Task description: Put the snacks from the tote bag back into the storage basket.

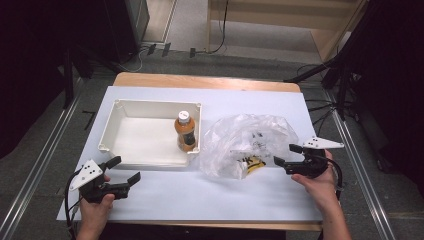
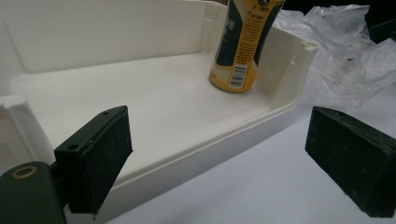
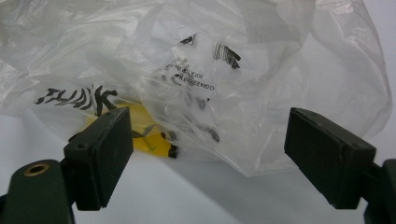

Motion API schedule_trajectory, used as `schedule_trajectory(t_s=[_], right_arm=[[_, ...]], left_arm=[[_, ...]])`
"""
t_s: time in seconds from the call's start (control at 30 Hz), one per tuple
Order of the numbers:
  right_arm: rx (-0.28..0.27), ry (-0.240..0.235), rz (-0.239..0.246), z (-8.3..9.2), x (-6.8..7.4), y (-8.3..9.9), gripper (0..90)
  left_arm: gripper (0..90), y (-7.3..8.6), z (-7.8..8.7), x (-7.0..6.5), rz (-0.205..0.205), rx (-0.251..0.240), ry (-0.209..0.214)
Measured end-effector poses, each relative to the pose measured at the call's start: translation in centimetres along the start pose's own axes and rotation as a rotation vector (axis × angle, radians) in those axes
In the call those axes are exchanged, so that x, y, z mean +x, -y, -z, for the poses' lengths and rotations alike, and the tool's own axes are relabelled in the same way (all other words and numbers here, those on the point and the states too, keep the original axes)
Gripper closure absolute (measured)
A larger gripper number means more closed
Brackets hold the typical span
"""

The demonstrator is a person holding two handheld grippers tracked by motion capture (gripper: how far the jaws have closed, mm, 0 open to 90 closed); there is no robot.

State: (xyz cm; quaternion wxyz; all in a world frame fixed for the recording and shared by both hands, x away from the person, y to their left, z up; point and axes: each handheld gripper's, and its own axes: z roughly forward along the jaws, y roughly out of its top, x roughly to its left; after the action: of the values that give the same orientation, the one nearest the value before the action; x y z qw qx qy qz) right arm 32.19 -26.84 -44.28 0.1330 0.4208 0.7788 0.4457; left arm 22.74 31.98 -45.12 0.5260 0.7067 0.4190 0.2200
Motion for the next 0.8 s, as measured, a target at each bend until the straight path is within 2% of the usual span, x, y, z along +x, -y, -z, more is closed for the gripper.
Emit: schedule_trajectory(t_s=[0.43, 0.8], right_arm=[[-0.038, -0.001, -0.019, 0.8, -0.3, 1.3, 16.1], [-0.041, 0.009, -0.022, 0.7, -0.1, 2.1, 16.0]], left_arm=[[7.8, 0.0, 0.0, 0.0, 0.001, 0.001, 0.0], [7.8, 0.0, 0.0, 0.0, -0.001, 0.001, 0.001]])
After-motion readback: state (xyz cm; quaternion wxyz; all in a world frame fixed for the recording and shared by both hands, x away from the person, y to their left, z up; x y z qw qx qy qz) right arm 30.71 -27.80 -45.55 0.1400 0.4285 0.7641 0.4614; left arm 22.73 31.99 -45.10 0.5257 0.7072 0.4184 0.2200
